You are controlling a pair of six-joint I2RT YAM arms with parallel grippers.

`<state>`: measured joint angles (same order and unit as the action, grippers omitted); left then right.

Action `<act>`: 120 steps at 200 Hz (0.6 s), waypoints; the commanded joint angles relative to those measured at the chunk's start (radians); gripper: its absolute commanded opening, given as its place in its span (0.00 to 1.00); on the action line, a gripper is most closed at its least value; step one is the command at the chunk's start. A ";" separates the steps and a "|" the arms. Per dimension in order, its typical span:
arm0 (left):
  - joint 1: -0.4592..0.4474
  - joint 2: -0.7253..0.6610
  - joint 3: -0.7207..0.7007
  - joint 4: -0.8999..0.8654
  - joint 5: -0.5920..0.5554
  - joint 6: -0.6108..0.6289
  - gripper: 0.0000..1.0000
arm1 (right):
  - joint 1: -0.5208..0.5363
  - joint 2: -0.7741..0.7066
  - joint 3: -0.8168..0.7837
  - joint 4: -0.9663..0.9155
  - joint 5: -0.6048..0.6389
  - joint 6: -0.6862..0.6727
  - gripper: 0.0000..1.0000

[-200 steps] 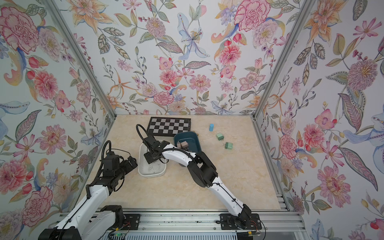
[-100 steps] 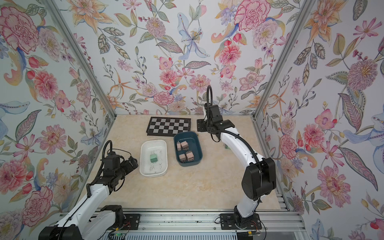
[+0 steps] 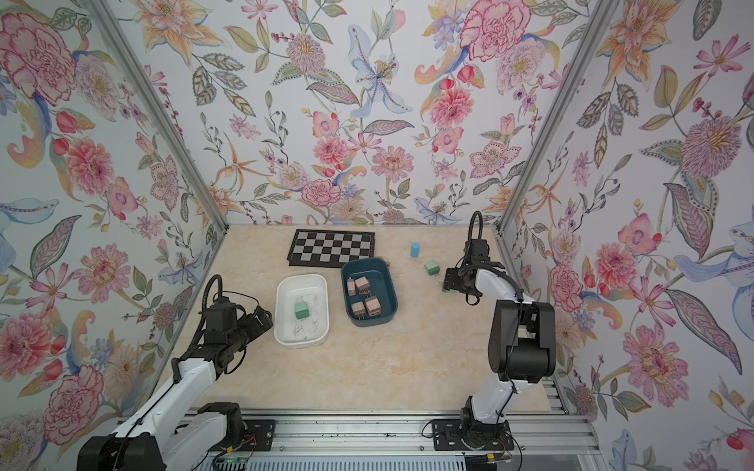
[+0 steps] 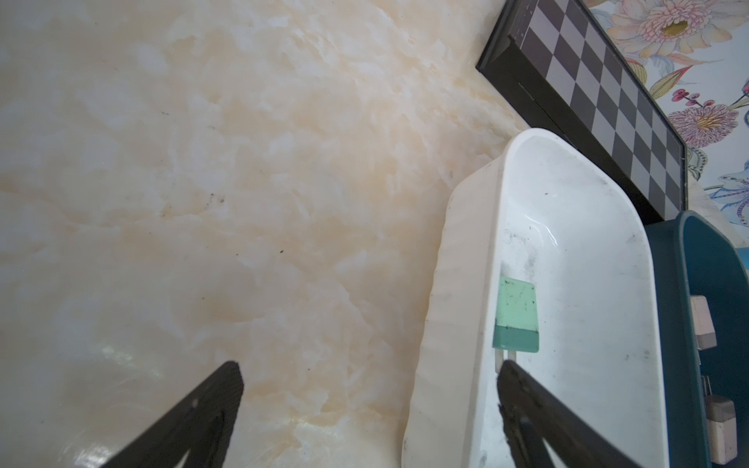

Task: Place the plugs by color into the storage box
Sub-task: Pick up the plug from the center of the board.

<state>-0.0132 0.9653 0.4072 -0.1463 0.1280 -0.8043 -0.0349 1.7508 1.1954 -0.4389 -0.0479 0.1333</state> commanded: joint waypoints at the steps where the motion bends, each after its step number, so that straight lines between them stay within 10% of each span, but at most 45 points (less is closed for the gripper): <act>1: 0.007 -0.003 -0.002 0.006 0.007 -0.014 0.99 | -0.001 0.058 -0.012 0.019 -0.001 -0.041 0.76; 120: 0.007 0.021 0.008 -0.026 0.001 0.013 0.99 | 0.017 0.326 0.169 0.053 0.082 -0.069 0.83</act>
<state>-0.0132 0.9817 0.4072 -0.1501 0.1280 -0.8036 -0.0288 1.9995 1.3197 -0.3855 0.0166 0.0807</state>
